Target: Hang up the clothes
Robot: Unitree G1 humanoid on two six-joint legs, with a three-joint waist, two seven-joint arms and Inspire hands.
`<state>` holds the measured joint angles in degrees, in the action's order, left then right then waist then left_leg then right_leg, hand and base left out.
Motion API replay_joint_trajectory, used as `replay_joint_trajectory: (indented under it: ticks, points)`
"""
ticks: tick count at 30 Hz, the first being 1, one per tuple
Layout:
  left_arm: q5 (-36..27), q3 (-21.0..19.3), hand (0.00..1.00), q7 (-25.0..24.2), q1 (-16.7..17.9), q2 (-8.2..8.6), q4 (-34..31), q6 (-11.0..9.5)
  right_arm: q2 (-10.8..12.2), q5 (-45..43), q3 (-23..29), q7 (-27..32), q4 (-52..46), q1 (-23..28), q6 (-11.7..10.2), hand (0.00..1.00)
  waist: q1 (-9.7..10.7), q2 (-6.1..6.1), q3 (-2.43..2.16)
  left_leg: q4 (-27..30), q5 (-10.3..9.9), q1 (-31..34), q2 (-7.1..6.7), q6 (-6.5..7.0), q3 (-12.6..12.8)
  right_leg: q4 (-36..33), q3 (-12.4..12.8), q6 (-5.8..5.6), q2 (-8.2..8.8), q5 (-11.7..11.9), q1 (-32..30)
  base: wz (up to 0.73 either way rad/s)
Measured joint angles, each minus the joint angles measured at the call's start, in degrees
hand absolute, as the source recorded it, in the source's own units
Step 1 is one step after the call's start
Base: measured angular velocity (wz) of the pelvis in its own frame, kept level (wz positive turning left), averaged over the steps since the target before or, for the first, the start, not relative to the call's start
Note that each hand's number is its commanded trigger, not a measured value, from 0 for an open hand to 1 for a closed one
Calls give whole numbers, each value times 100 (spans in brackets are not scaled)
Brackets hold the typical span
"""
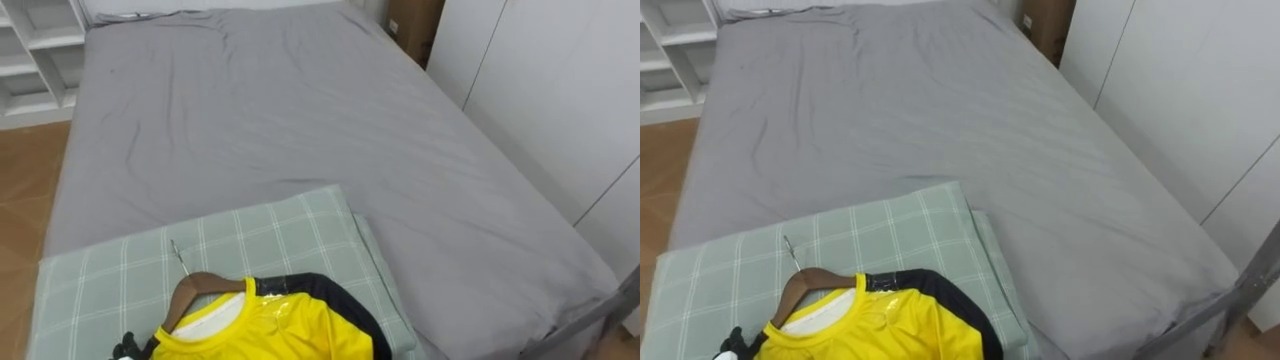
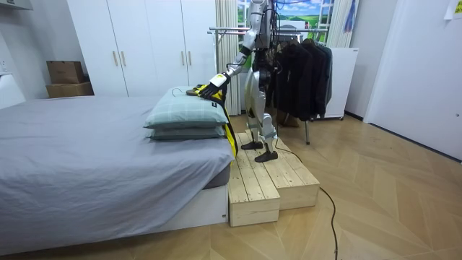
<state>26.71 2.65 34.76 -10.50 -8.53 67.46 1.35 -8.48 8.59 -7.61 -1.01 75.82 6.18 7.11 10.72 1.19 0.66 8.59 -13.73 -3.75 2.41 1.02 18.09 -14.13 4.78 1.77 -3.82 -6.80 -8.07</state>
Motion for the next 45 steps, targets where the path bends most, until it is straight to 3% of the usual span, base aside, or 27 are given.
replay_joint_trajectory:
  ticks: [4,10,24,32,40,45]
  points:
    - [50,-64,0,-1,-54,-53,-7,2,-2,14,-14,-22,13,29,1,0,19,33,-12,9,-1,12,-11,-2,48,-66,105,1,-19,0,-52,-10]
    - [281,-51,0,-53,-263,-259,-84,3,-8,35,-1,-108,18,189,6,0,34,142,-75,26,-1,19,-11,-2,48,-9,125,-4,-21,34,-31,0]
    - [287,9,0,-414,-385,-303,19,89,-15,-4,1,-165,-32,63,-5,0,20,62,11,7,-1,122,6,-1,109,48,147,-10,-43,127,-158,-2]
    - [307,-7,0,-526,-427,-297,136,128,-18,-6,0,-165,-27,-4,-8,0,64,151,-16,21,-1,233,3,-1,171,15,175,-9,-41,127,-287,-3]
    - [283,-51,0,-692,-602,-300,305,205,-16,-19,-2,-186,-31,-58,-3,0,37,168,-7,17,-1,266,29,-1,204,-3,201,-9,-56,127,-333,-2]
    - [283,-73,0,-802,-761,-307,381,236,-16,-62,-19,-283,-29,-135,0,0,13,270,7,103,-1,428,36,-1,221,-86,124,8,-36,130,-505,-2]
